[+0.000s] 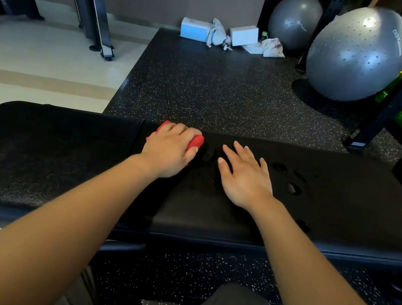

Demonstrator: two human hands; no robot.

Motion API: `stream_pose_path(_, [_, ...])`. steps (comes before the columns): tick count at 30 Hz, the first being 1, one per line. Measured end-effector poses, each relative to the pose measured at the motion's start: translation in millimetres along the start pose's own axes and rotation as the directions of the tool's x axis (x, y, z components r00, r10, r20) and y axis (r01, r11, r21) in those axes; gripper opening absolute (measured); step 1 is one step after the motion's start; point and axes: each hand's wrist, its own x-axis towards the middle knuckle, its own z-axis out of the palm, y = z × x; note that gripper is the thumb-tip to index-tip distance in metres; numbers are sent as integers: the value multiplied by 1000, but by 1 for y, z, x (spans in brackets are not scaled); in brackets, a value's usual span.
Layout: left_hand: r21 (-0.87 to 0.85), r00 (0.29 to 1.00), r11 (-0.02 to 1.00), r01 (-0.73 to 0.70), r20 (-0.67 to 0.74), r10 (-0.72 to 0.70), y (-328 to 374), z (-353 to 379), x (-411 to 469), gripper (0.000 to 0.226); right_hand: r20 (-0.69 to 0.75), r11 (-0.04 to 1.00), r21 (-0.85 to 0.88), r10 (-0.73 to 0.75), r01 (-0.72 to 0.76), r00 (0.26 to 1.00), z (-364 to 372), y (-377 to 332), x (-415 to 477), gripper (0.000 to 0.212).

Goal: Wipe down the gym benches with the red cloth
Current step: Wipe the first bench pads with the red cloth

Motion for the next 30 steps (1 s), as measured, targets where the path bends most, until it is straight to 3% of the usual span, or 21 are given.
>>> stream_pose_path(4, [4,999,1000,-5,-51,5,4,6,-8,44,30,994,-86,73,-70,997,-7,17,-4,54])
stream_pose_path(18, [-4,977,991,130,171,-128,20,6,69,43,3,992,-70,102,-101,995,-3,22,-2,53])
stream_pose_path(30, [-18,1000,1000,-13,-12,12,24,8,3,48,1,993,-72,96,-96,995,-4,21,-8,53])
